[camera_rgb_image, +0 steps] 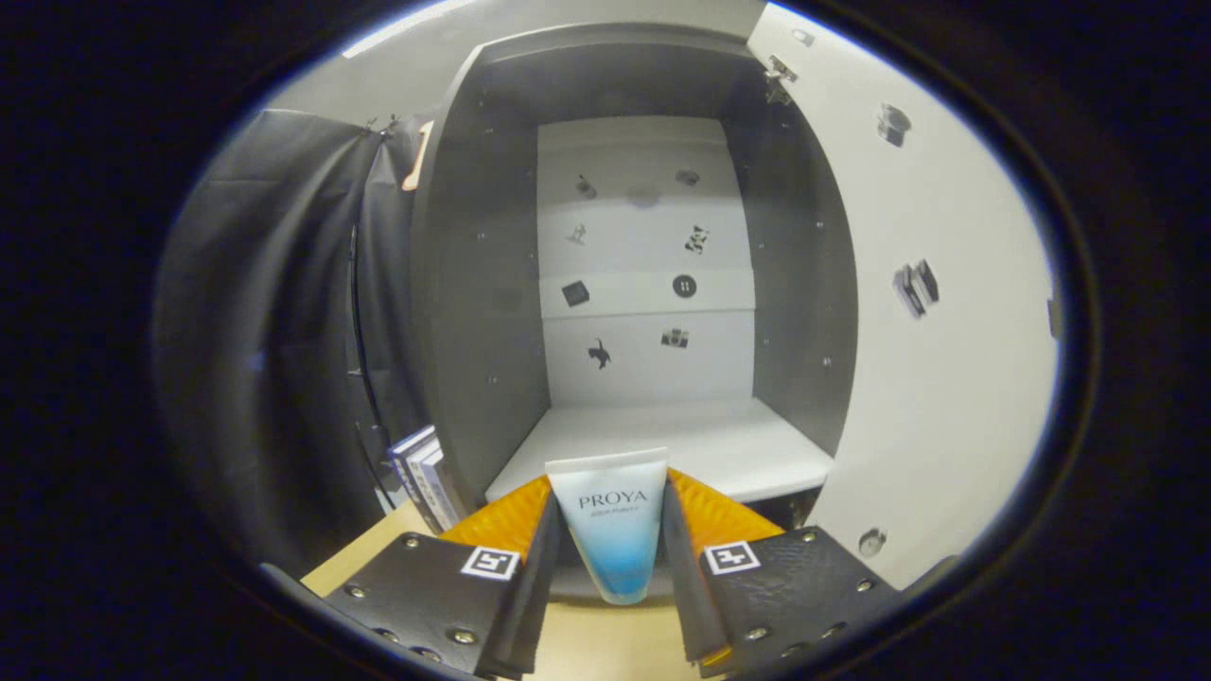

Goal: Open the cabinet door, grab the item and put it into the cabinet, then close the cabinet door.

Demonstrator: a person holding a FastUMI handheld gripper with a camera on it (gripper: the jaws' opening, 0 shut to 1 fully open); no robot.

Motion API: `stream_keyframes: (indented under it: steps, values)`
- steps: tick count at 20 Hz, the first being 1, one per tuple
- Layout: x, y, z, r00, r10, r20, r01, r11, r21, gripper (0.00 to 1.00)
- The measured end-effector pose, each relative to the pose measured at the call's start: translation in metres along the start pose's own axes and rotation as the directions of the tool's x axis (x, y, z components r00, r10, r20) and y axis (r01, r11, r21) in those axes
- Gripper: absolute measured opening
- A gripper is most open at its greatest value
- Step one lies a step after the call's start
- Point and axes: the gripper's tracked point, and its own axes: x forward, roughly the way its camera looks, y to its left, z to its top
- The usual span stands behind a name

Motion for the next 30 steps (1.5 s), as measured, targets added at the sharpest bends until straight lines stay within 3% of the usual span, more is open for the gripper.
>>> stream_keyframes:
  steps: [5, 10, 23, 25, 30]
  values:
    - [0.072, -0.012, 0.047, 0.995, -0.008, 0.099, 0.007, 1.0, 0.017, 0.56]
    - [0.126, -0.033, 0.035, 0.993, -0.082, 0.088, 0.08, 0.997, 0.023, 0.56]
    - [0.148, -0.042, 0.01, 0.992, -0.115, 0.05, 0.114, 0.993, 0.008, 0.57]
    - [0.149, -0.041, 0.011, 0.992, -0.114, 0.055, 0.113, 0.993, 0.021, 0.6]
    - [0.141, -0.041, 0.023, 0.989, -0.123, 0.082, 0.12, 0.992, 0.046, 0.93]
